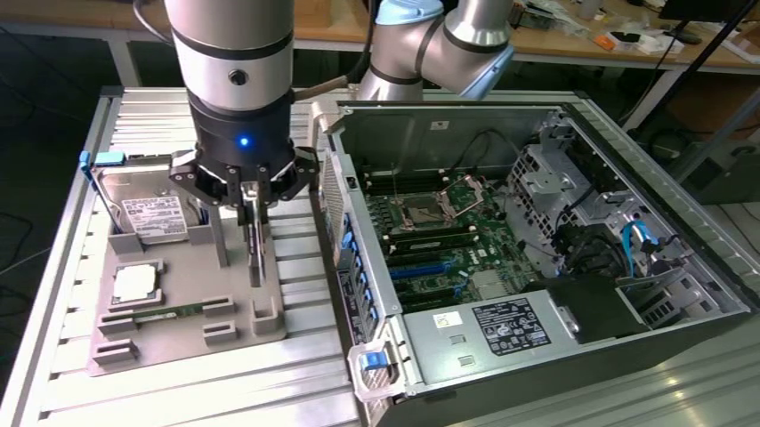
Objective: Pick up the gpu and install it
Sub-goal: 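Pick up the gpu and move the gpu toward the slot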
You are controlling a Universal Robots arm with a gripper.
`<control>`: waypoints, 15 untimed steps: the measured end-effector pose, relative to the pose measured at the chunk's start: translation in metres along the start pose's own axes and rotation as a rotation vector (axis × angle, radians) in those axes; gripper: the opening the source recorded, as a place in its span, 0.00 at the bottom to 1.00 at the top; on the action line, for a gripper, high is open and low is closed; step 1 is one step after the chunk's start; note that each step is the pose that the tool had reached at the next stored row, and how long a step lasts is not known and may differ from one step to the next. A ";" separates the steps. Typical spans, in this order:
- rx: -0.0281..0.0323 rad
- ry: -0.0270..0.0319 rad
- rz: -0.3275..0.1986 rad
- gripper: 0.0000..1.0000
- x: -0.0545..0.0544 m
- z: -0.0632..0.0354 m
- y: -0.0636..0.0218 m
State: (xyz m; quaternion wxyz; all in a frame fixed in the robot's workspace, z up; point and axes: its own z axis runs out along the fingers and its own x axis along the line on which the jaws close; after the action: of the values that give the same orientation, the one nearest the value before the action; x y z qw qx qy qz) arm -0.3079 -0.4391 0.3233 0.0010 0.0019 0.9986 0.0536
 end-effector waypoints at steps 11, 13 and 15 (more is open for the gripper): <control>0.0000 0.0000 0.000 0.27 0.000 -0.0125 0.0014; 0.0000 0.0001 0.000 0.27 0.000 -0.0149 0.0016; 0.0000 0.0000 0.000 0.27 0.000 -0.0178 0.0019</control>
State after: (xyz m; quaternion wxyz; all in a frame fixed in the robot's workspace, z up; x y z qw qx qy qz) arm -0.3079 -0.4391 0.3412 0.0010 0.0020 0.9986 0.0536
